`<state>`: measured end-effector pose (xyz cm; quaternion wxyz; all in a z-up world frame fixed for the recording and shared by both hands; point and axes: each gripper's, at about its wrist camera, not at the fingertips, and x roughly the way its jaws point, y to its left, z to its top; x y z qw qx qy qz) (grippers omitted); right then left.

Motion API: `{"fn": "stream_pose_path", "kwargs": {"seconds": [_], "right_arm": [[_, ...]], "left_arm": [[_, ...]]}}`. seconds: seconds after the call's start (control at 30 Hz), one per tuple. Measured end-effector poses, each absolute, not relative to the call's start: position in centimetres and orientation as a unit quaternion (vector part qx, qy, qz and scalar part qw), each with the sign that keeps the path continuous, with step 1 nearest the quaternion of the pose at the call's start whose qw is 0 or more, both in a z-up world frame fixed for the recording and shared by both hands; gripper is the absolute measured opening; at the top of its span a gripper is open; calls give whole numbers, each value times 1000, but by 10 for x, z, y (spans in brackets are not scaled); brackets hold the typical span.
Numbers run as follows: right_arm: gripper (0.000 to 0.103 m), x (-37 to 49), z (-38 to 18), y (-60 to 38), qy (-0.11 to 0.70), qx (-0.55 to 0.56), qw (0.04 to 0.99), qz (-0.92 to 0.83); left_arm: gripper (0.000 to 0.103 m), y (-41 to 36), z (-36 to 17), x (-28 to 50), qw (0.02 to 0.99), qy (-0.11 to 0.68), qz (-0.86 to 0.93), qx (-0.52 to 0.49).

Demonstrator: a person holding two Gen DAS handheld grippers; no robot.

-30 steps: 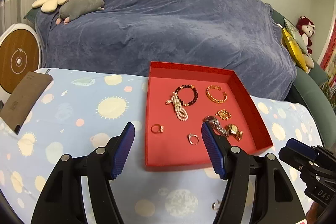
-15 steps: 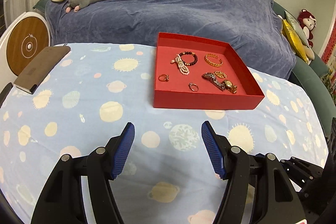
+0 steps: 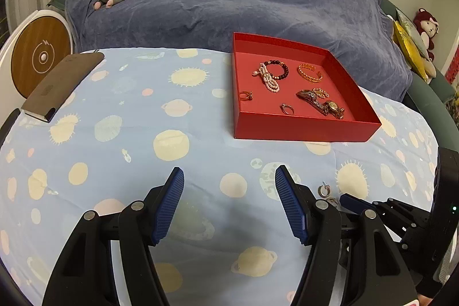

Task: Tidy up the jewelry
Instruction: 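Lower the right gripper onto one gold hoop earring and close it, then grasp the other gold hoop earring with the left gripper while the right gripper holds its earring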

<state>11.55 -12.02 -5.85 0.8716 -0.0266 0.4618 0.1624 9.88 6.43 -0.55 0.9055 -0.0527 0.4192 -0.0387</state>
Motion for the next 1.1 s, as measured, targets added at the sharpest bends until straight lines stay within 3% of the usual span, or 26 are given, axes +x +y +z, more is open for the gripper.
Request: {"fn": "stream_pose_path", "kwargs": {"seconds": [0.17,0.33,1.1], "right_arm": [[31,119,-61,-118,460,-31,873,158],[18,120,-62,-121,459,-38,875,151],[18,92,-41,-183,472,1,875,112]], "left_arm": [[63,65,-4,99,906,418,-40,-58],[63,65,-3,99,906,417,-41,-60],[63,-14,-41,110,883,452,-120,-45]]}}
